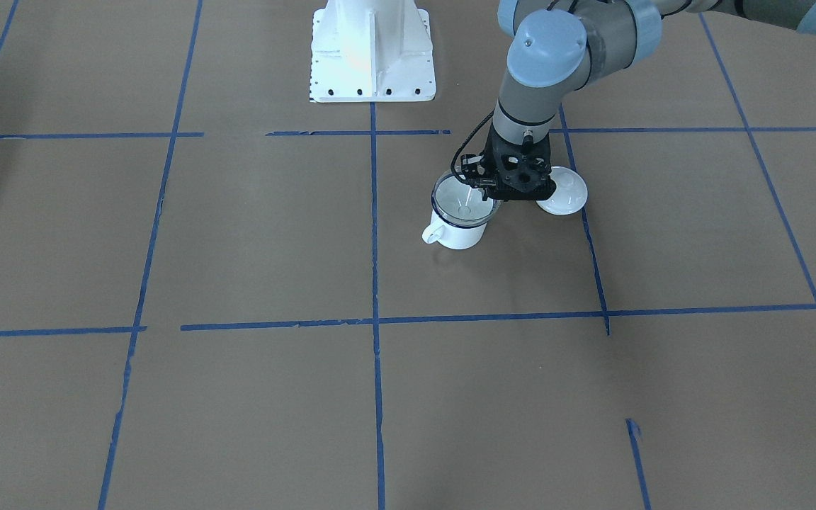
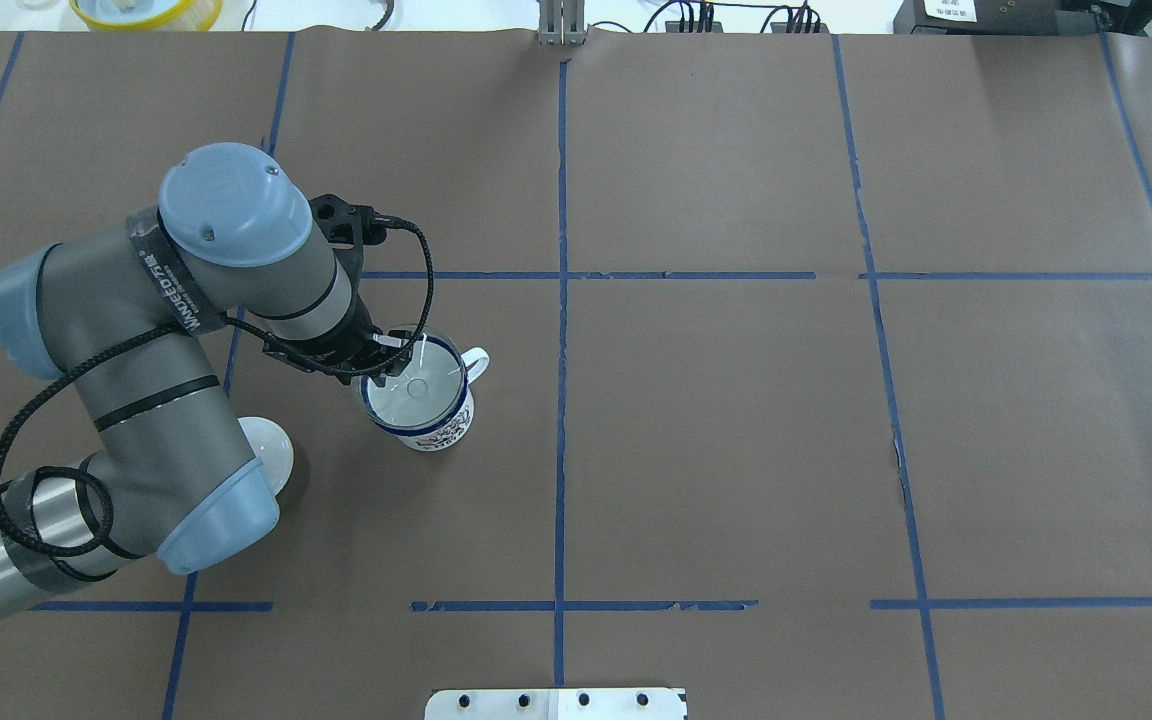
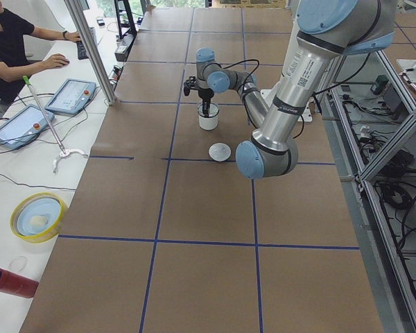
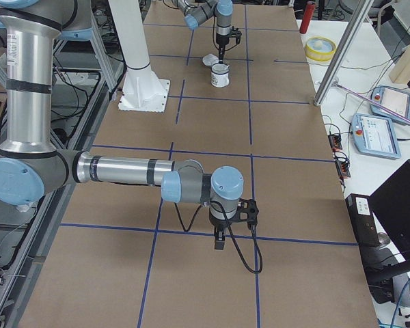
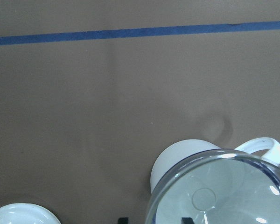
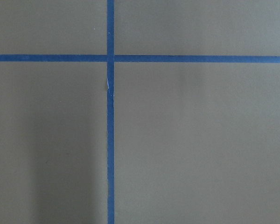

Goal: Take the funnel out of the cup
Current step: 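Close the left gripper on the funnel's rim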

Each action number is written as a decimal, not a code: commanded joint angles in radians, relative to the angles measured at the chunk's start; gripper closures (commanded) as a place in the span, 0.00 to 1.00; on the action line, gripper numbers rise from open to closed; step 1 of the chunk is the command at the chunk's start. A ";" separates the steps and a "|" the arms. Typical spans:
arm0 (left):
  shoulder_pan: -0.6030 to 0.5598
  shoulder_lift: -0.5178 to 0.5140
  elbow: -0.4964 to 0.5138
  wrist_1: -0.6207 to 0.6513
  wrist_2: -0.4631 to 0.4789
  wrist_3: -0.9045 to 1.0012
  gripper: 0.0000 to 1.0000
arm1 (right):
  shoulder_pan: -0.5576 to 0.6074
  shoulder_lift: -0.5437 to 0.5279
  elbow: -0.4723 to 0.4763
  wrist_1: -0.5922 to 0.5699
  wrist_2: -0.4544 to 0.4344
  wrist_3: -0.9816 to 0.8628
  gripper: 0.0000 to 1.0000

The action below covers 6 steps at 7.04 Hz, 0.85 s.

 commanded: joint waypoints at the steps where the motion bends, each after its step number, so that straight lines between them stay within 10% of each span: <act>1: -0.001 0.004 -0.002 -0.001 0.000 0.002 0.81 | 0.000 0.001 0.000 0.000 0.000 0.000 0.00; 6: -0.005 0.007 -0.033 0.000 -0.002 0.015 0.95 | 0.000 -0.001 0.000 0.000 0.000 0.000 0.00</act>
